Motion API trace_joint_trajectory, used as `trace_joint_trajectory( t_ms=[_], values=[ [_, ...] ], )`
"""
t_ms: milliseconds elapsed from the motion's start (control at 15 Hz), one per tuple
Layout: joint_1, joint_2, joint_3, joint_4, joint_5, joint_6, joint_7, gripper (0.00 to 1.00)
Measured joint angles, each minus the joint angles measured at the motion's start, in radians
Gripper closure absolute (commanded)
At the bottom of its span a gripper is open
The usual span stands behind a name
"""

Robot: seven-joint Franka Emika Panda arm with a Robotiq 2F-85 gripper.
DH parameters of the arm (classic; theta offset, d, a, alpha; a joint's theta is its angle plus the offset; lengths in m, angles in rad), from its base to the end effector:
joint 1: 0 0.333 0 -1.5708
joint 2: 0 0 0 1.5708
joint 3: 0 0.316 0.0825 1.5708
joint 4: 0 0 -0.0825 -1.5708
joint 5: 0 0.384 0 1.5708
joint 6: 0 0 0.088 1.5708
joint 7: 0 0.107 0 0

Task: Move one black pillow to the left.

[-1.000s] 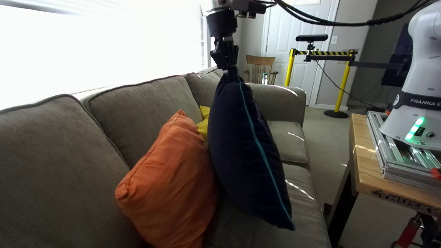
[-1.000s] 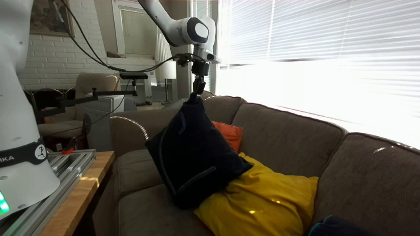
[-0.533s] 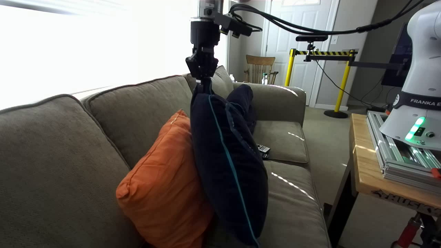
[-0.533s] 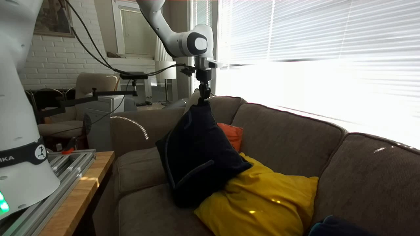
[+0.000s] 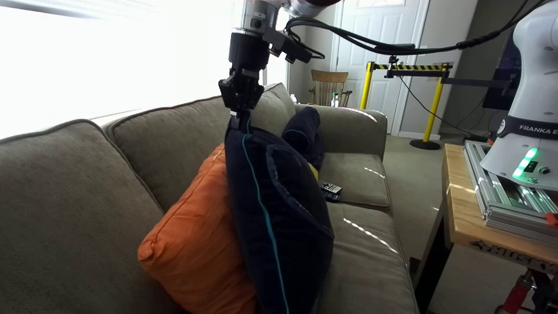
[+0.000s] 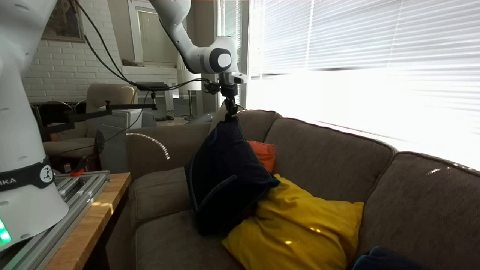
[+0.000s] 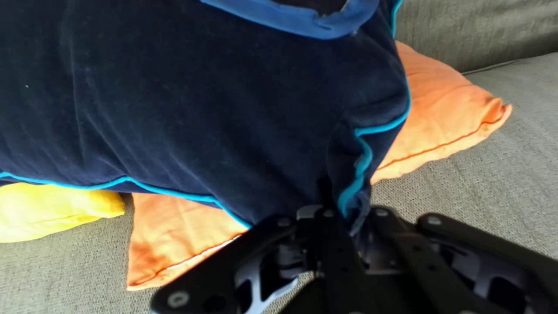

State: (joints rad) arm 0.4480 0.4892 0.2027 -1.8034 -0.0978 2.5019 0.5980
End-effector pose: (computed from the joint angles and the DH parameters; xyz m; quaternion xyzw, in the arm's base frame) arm 0.5423 0.3979 0.3009 -0.9928 -0.0453 -0.0822 0.0746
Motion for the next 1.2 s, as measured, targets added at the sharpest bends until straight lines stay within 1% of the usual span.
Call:
trace_joint_trajectory(
  t_ms=[333, 400, 467, 600, 800, 1067, 1133, 1200],
  values=[
    [0.034, 0.024, -0.017, 0.004, 0.001, 0.056, 0.034, 0.98],
    [0.042, 0.030, -0.025, 0.007, 0.001, 0.063, 0.040, 0.67],
    [0.050, 0.035, -0.033, 0.011, 0.001, 0.068, 0.047, 0.65],
    [0.067, 0.045, -0.054, 0.023, 0.000, 0.075, 0.070, 0.53],
    [0.086, 0.059, -0.079, 0.043, 0.000, 0.082, 0.107, 0.31],
    [0.098, 0.068, -0.101, 0.060, 0.000, 0.090, 0.136, 0.04],
    [0.101, 0.070, -0.105, 0.062, -0.001, 0.093, 0.145, 0.01],
    [0.104, 0.072, -0.111, 0.065, -0.001, 0.095, 0.153, 0.00]
  ],
)
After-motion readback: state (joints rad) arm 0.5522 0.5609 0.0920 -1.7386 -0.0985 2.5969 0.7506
